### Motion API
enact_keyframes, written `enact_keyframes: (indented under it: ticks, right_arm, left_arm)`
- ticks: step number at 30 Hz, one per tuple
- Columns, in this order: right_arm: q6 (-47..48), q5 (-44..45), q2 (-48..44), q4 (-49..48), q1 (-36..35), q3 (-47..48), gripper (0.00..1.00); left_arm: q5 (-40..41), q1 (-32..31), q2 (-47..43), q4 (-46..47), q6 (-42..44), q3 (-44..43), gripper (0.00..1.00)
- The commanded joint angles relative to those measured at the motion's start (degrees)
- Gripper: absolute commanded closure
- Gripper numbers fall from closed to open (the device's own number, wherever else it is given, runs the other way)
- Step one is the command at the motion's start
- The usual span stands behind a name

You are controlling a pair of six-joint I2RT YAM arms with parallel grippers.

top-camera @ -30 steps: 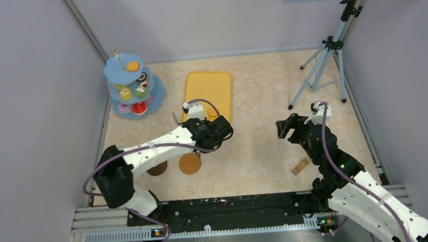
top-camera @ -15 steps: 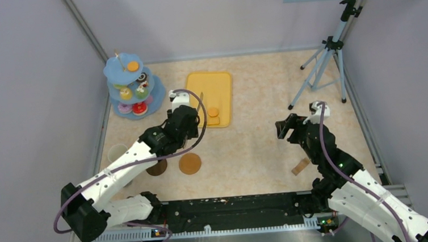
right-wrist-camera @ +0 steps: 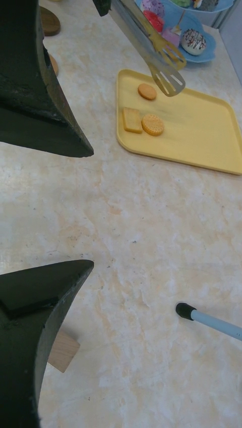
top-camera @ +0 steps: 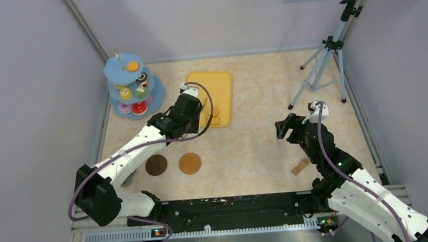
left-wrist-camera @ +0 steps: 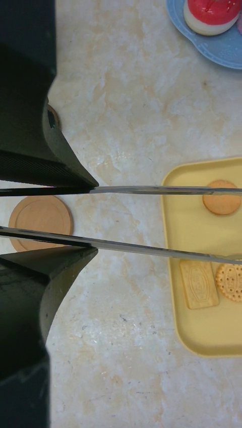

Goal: Serve the afternoon tea

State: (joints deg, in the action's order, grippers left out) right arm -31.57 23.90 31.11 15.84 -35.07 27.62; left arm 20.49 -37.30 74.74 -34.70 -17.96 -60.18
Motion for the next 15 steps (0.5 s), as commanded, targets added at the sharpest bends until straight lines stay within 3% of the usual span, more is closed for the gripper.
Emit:
enact_keyframes:
  ticks: [1, 15]
  right_arm:
    - [-0.2, 0.33, -0.26, -1.18, 0.28, 0.62, 0.27]
    - [-0.45, 0.49, -0.54, -1.33, 0.35, 0.33, 0.27]
  left_arm:
    - [1.18, 0.45, 2.61, 0.78, 2.3, -3.63, 0.51]
    - [-6.09, 7.16, 5.48, -0.39, 3.54, -4.39, 0.51]
